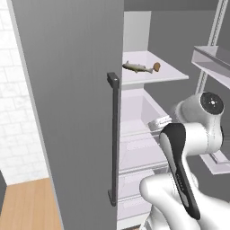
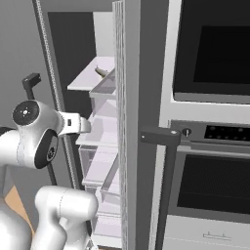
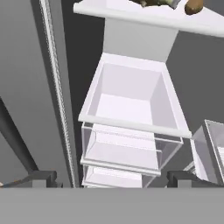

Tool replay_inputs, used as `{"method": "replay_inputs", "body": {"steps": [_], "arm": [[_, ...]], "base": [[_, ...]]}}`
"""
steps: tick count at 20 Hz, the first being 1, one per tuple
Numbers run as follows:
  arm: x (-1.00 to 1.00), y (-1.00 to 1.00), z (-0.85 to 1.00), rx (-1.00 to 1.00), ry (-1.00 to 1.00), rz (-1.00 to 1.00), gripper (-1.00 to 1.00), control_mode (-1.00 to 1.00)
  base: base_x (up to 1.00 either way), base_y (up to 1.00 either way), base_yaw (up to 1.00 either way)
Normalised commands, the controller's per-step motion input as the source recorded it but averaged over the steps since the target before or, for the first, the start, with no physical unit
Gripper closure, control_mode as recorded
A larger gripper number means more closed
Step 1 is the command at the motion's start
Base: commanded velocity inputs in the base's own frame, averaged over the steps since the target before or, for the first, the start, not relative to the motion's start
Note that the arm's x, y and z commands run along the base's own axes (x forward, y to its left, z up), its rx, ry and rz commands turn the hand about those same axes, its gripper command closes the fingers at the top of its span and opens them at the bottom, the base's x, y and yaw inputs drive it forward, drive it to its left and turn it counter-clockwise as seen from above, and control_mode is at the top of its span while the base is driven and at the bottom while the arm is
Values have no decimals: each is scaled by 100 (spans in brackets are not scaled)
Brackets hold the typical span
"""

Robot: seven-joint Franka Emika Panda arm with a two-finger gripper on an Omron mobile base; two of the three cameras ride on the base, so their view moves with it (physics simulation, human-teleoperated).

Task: Place one sweet potato and one fish in each tupperware on the nearby counter, to pack two identical lunches.

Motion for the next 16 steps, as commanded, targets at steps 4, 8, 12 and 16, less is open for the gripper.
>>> {"method": "replay_inputs", "body": {"steps": [4,8,12,16], "arm": [[12,0,99,3,-4,-3,-100,-100],[9,0,76,0,0,0,-100,-100],[0,-4,60,0,0,0,-100,-100],[8,-4,5,0,0,0,-100,-100]], "base": [[0,0,0],[0,0,0],[0,0,0],[0,0,0]]}}
